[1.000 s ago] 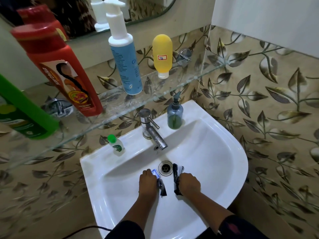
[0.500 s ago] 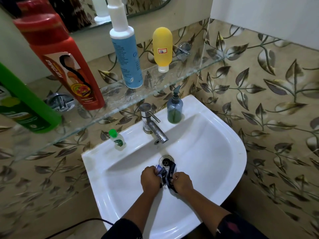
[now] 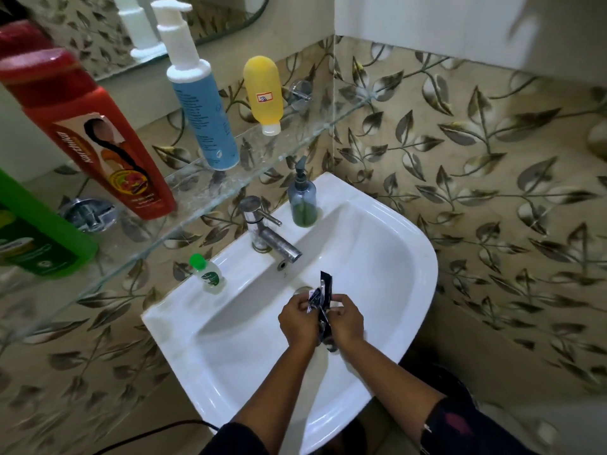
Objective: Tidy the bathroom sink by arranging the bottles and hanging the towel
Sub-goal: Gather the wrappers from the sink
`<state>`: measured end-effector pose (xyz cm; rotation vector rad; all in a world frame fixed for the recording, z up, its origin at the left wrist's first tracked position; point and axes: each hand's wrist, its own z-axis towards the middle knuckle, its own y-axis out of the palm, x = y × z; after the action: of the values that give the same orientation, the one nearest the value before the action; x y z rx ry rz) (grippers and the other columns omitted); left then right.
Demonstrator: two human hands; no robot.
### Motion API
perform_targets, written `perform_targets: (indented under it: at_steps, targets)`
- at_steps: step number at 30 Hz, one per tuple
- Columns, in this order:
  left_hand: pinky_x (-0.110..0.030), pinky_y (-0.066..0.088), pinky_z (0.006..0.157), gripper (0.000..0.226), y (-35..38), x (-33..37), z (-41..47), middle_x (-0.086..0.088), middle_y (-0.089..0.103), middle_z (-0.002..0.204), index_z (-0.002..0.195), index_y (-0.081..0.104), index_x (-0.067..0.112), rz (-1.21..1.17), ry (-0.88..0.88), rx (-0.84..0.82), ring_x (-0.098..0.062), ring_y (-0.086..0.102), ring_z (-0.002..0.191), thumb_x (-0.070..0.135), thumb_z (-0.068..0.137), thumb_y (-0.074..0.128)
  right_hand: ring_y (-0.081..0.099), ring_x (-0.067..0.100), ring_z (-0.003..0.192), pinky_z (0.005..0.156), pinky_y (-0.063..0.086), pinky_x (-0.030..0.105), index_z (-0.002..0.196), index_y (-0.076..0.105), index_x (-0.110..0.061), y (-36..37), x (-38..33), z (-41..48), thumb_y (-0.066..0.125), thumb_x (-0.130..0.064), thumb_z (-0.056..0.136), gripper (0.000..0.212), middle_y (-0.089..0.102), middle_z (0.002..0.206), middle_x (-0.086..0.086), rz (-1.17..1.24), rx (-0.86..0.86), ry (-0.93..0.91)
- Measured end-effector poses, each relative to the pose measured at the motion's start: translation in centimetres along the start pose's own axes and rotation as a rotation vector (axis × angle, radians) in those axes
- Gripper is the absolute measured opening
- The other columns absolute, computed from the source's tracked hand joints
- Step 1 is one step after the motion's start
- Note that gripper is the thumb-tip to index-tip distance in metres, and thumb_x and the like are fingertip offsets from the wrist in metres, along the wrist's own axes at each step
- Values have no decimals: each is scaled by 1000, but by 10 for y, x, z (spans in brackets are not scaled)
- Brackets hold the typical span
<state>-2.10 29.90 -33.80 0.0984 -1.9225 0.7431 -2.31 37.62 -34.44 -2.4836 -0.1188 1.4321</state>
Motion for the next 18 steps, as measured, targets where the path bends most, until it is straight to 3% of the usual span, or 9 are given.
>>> perform_targets:
  at_steps: [3, 5, 8, 11, 15, 18]
  targets:
    - [-17, 45, 68, 22, 4, 14, -11, -4, 71, 92, 101, 70, 8, -52, 27, -67, -15, 62, 81, 2, 80, 64, 63, 21, 71, 63, 54, 29, 100, 65, -21, -9, -4, -6, 44, 0, 85, 34, 69, 89, 10, 28, 90, -31]
    - [-16, 45, 67, 25, 9, 23, -20, -4, 69, 93, 104, 69, 8, -80, 59, -125, -17, 63, 84, 1, 81, 63, 61, 14, 67, 56, 49, 22, 104, 66, -22, -19, -8, -12, 44, -3, 87, 33, 68, 86, 4, 61, 163, -36]
    - [-23, 54, 71, 23, 20, 41, -35, -4, 68, 95, 103, 70, 9, -118, 99, -205, -23, 66, 91, 4, 82, 62, 65, 23, 82, 75, 58, 35, 107, 66, -21, -39, -15, -22, 45, -11, 91, 29, 70, 100, 7, 159, 231, -47]
    - [-35, 55, 74, 17, 33, 62, -52, -5, 73, 87, 92, 74, 15, -84, 216, -271, -22, 68, 82, 10, 85, 60, 65, 28, 94, 86, 55, 44, 108, 66, -19, -64, -25, -29, 42, -16, 94, 28, 70, 108, 9, 175, 278, -73]
    - [-34, 53, 73, 19, 57, 87, -90, -8, 73, 87, 90, 73, 15, -58, 351, -374, -20, 65, 77, 11, 88, 55, 63, 27, 91, 82, 50, 34, 105, 65, -3, -111, -31, -40, 36, -3, 94, 31, 67, 107, 23, 422, 331, -121]
    - [-37, 52, 77, 23, 80, 101, -120, -9, 72, 90, 94, 73, 17, -77, 365, -518, -24, 66, 83, 10, 88, 52, 64, 25, 95, 84, 52, 35, 112, 63, -5, -150, -24, -47, 35, -5, 96, 32, 67, 107, 16, 584, 407, -94]
